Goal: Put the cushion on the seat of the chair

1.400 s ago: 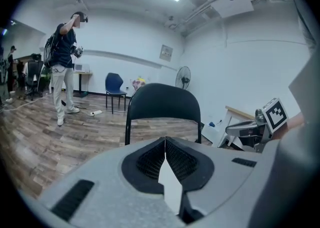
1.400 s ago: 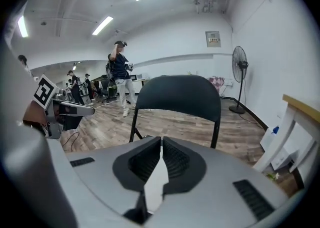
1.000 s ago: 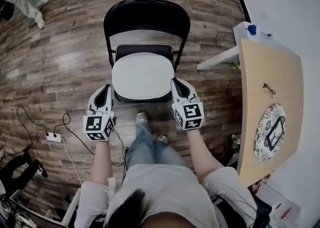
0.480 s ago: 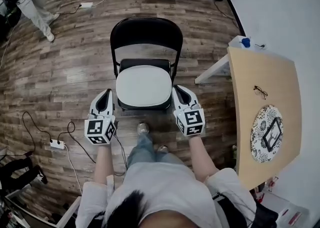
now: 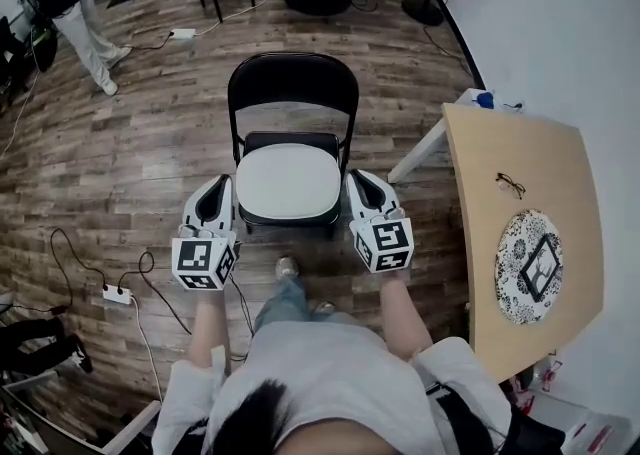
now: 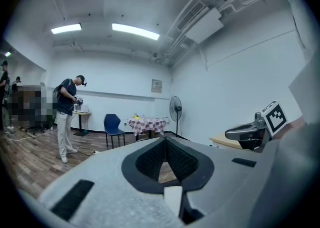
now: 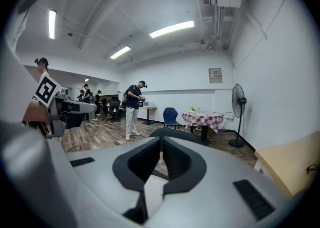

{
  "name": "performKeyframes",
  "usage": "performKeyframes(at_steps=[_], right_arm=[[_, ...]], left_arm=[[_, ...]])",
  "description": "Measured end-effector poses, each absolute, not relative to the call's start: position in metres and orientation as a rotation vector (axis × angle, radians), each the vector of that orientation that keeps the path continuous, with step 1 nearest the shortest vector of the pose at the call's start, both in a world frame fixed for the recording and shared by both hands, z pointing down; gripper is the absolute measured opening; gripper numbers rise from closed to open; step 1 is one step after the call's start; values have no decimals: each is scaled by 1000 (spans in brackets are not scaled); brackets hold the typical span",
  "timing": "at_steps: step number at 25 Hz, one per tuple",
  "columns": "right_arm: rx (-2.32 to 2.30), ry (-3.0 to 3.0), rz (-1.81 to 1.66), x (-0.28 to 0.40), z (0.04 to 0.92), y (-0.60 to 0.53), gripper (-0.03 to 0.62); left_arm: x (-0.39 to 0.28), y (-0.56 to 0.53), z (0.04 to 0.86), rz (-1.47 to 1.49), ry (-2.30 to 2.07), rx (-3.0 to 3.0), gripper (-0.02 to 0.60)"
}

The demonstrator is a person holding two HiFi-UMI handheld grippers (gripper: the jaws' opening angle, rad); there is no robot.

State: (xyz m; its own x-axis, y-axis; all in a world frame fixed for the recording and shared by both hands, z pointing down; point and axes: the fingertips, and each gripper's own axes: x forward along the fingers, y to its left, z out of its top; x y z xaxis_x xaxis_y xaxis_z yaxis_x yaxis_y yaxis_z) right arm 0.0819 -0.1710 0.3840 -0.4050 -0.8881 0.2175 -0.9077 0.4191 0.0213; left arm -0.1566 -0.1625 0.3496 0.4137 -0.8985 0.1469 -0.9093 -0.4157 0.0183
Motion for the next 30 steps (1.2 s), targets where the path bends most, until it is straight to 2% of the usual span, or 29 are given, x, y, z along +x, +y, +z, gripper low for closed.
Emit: performKeyframes(at_steps=[30], right_arm=[[1706, -2585, -109, 114, 281, -91, 21]], left_arm=[[-145, -85, 256, -97, -1765, 2580, 13]])
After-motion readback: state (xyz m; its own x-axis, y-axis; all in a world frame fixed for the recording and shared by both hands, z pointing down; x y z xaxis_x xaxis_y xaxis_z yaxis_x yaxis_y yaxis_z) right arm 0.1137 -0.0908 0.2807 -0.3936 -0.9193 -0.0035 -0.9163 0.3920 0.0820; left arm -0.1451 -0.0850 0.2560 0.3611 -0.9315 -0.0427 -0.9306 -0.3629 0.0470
